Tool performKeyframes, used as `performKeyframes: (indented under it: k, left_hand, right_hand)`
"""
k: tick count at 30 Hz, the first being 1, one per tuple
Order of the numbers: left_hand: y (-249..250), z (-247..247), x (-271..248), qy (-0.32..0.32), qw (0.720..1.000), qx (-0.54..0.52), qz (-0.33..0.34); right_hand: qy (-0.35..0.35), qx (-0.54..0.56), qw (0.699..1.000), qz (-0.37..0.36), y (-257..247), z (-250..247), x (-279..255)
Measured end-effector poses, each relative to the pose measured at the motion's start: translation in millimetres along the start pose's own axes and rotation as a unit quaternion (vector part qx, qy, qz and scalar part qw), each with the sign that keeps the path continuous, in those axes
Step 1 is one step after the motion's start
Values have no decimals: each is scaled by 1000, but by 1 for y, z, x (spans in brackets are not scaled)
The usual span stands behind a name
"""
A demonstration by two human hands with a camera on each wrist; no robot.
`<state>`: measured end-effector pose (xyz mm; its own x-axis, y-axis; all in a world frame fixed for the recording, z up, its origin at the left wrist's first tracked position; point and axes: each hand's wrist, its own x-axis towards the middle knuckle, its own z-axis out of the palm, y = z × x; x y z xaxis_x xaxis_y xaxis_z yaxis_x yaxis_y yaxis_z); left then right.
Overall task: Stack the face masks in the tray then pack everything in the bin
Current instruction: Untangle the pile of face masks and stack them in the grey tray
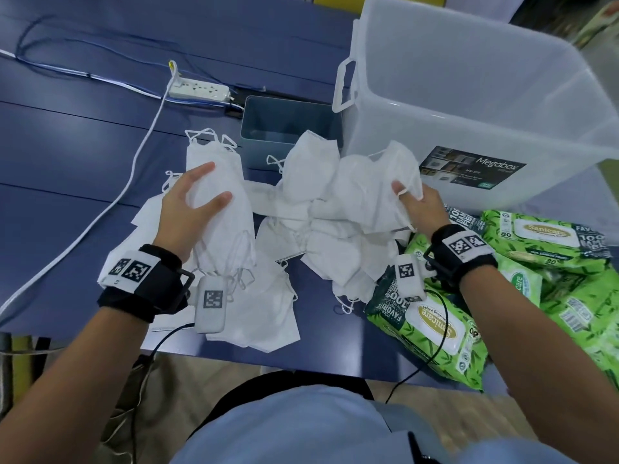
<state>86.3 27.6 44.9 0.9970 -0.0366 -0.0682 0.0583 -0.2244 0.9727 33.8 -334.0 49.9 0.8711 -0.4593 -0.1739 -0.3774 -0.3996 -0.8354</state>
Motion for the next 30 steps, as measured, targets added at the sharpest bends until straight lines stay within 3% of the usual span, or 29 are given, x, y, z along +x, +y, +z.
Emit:
performKeyframes:
  k: [13, 20, 25, 27, 30]
  left_hand:
    - [-7, -13, -8, 25, 1000, -5, -16]
    - [-5, -21, -13, 41, 999, 2, -13]
    - [-8, -26, -15, 54, 998, -6, -16]
    - [-8, -27, -15, 56, 998, -8, -18]
    - [-10, -27, -16, 57, 998, -7, -22]
  right_hand:
    - [99, 31, 995, -5, 16, -6, 1]
    - [69, 158, 985, 28, 11, -12, 5]
    - [19, -19, 1000, 1, 14, -12, 5]
    - [-15, -18, 1000, -9, 10, -5, 0]
    - [19, -24, 999, -28, 2, 14, 1]
